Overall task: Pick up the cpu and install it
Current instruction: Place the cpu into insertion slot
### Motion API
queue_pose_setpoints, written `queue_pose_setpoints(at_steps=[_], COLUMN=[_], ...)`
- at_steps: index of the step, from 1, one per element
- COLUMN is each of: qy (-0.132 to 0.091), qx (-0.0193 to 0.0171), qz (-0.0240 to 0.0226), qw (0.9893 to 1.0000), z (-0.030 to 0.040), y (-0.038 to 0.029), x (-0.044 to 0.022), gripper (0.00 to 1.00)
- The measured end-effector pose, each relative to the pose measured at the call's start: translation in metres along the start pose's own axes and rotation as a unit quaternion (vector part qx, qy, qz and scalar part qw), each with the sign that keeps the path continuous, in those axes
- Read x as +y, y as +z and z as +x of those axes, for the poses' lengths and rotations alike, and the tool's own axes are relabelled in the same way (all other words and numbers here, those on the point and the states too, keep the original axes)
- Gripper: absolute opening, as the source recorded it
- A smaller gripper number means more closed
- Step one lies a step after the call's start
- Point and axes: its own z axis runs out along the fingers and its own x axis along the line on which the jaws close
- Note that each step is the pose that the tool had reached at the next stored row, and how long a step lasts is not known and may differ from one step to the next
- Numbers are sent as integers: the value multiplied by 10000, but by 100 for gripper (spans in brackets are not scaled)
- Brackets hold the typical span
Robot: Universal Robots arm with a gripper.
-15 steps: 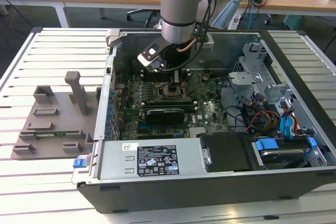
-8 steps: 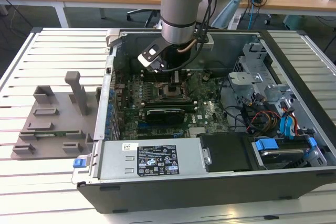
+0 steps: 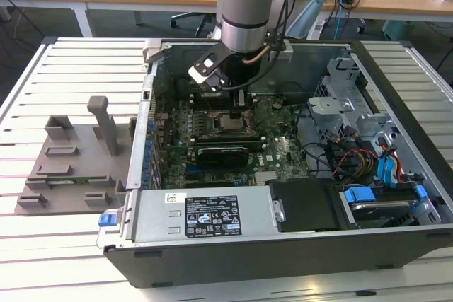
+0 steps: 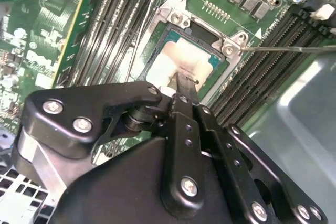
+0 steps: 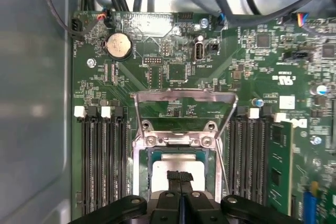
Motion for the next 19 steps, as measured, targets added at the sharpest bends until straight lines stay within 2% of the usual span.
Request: queue_pose_setpoints(at_steps=[3, 5, 19], qy=[0, 0, 0], qx=[-1, -2, -3], qz=[0, 0, 0], qw=[10000, 10000, 10000], z=[-1, -3, -6], y=[-54, -124, -249], x=[0, 0, 0], gripper=[11, 11, 11])
